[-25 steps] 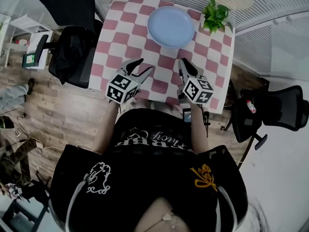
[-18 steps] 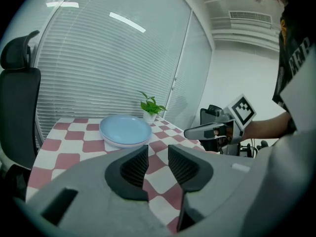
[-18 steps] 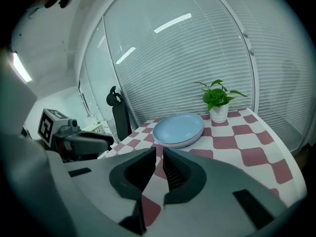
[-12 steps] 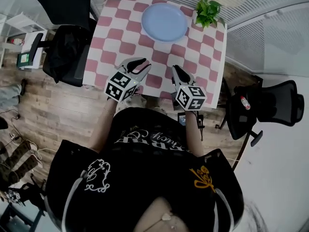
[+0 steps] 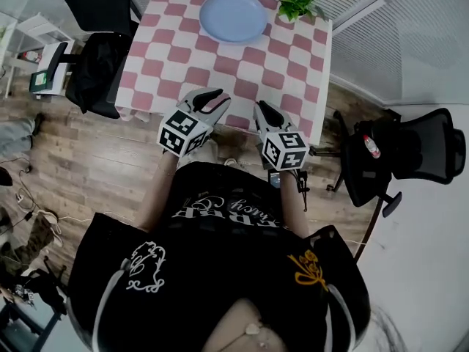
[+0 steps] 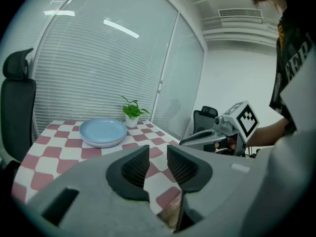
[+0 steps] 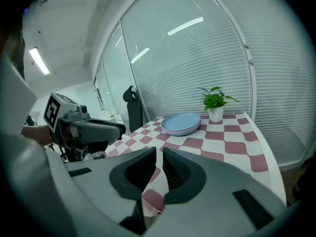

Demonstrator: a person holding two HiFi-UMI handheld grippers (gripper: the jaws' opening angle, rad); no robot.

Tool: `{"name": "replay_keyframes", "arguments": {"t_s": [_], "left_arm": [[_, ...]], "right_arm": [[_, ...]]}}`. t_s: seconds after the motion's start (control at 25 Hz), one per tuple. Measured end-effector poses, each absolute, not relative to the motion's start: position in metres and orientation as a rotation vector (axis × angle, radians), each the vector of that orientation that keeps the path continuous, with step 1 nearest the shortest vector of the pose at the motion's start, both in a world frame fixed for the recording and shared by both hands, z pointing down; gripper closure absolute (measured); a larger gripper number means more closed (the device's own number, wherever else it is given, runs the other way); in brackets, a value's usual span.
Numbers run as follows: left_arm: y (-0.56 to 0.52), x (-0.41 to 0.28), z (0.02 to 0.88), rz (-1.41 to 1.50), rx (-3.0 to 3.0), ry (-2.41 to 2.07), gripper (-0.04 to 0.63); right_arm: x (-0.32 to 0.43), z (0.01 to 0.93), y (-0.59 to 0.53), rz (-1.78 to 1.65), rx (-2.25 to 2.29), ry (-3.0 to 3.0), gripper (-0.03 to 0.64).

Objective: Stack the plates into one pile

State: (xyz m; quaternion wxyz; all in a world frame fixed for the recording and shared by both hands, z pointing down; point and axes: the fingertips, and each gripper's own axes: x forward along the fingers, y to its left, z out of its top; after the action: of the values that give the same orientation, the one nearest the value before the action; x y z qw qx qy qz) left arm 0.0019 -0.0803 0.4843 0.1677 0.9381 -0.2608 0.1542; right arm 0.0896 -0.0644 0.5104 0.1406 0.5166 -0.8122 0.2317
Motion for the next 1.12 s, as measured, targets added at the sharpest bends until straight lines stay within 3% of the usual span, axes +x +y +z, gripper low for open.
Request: {"name": "replay_keyframes", "arguments": {"t_s": [0.52,1.12], "left_arm": [[0.063,0.039,0.489,0.446,2.606,-0.834,0.472],[0.103,0.009,0.471,0.441,2.643,-0.863,0.472]], "right_arm": [[0.108,0.506,0.057,0.575,1.336,-2.452,0.571],[0.069,0.492,0.099,0.520,1.270,-2.497,0.586]]}}
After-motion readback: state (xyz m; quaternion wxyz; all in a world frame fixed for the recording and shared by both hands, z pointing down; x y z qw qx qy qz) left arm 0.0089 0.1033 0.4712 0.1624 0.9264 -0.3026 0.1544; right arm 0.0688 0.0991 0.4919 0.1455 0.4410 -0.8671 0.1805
